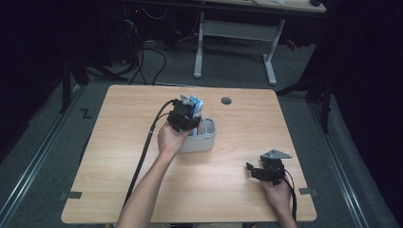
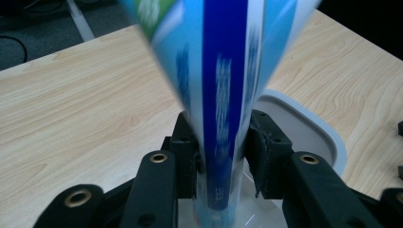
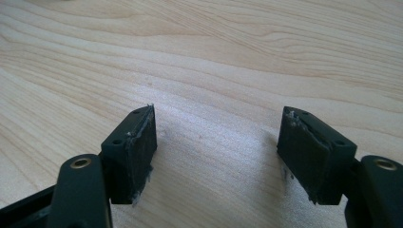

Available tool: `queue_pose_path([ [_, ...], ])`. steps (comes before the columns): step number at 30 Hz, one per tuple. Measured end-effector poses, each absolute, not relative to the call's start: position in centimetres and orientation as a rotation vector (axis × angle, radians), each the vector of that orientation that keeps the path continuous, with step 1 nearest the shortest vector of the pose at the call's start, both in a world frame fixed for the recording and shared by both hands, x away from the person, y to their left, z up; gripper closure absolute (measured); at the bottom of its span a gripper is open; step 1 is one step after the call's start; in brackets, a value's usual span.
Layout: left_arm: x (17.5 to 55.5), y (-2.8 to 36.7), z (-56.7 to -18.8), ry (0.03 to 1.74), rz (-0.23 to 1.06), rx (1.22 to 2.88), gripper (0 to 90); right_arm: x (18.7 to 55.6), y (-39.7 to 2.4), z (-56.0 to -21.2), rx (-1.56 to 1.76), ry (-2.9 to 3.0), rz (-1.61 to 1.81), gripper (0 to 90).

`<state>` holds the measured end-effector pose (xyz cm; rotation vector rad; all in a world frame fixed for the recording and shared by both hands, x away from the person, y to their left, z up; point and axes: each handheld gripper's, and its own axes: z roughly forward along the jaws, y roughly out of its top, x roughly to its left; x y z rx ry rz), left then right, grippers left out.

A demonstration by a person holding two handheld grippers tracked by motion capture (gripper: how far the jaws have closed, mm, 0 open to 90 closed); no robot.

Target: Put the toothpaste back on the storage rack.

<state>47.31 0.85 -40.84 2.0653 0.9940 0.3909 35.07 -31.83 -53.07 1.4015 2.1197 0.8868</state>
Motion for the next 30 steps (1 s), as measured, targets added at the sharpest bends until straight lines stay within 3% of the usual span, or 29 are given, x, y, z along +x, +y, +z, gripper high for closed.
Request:
queue_pose_path([
  [16, 47.02, 1.19, -41.31, 0.996, 0.376, 2.050, 67.1, 35.07, -31.82, -53.08, 1.403, 2.119, 0.888, 29.3],
  [23, 46.91, 1.46, -41.40, 0.995, 0.369, 2.042, 64.0, 35.08, -31.81, -53.07, 1.404, 2.118, 0.887, 29.4],
  [30, 46.49, 1.78, -41.34, 0.979, 0.382, 2.018, 54.3, 35.10, -31.81, -53.08, 1.401, 2.118, 0.888, 29.4],
])
